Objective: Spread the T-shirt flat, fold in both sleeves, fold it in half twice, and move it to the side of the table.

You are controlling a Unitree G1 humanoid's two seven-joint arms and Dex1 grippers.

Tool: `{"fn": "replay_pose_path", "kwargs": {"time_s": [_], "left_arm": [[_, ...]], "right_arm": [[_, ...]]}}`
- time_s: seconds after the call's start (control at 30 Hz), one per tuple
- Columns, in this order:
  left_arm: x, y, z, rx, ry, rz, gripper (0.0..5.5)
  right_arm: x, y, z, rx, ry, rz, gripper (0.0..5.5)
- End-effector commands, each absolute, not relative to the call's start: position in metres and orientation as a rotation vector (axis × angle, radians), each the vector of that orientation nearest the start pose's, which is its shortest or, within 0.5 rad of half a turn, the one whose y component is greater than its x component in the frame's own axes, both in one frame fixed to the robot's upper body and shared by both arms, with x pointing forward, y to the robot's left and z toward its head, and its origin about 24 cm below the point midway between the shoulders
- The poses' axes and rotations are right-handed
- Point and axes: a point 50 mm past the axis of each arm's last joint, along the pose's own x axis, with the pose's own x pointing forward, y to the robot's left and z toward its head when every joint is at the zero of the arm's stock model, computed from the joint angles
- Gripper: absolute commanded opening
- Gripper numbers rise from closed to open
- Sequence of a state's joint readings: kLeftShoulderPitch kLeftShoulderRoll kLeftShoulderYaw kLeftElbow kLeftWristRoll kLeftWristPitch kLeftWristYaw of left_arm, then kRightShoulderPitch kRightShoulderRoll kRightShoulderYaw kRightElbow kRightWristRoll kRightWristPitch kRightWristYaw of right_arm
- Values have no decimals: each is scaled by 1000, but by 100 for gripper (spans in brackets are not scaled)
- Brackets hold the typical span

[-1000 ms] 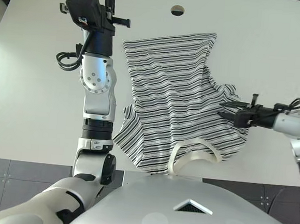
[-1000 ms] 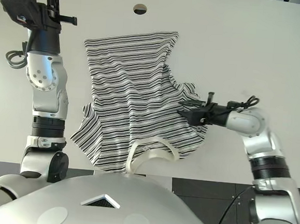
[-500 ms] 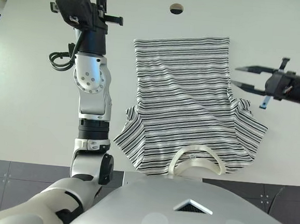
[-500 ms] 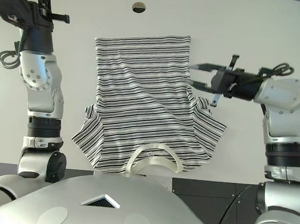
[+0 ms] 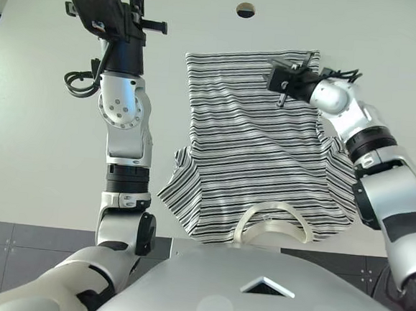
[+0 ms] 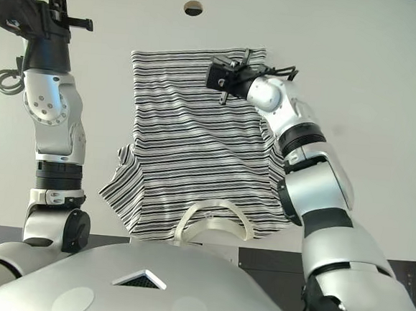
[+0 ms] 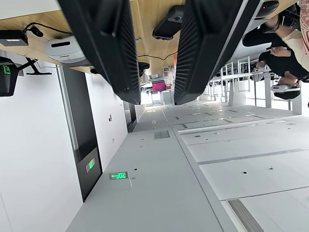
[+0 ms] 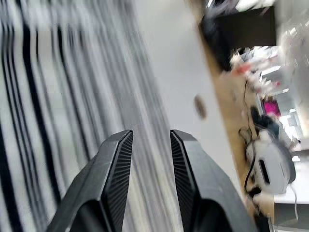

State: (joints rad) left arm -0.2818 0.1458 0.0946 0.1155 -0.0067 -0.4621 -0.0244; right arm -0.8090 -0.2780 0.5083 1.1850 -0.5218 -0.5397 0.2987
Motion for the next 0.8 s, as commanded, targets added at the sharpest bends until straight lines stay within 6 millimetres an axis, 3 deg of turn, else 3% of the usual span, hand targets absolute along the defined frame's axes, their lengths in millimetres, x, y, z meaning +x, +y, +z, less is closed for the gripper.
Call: {"fn": "replay_pose_path", "kwargs": {"time_s": [0.03, 0.3, 0.53, 0.6, 0.67, 0.8], "left_arm": [[288, 177, 133, 144, -608, -14, 126], [287, 178, 131, 148, -599, -13, 126], [285, 179, 122, 174, -563, -27, 126], [283, 178, 116, 191, -524, -64, 126], [273, 175, 101, 214, -425, -186, 126], [236, 182, 73, 229, -171, -406, 126]], "right_arm": [[352, -121, 19, -1236, 149, 888, 143], [361, -153, 20, -1281, 284, 711, 143], [366, -156, 27, -1268, 261, 661, 143], [370, -148, 39, -1238, 150, 651, 143], [378, -136, 72, -1141, -118, 590, 143], [373, -132, 116, -997, -491, 555, 143]]}}
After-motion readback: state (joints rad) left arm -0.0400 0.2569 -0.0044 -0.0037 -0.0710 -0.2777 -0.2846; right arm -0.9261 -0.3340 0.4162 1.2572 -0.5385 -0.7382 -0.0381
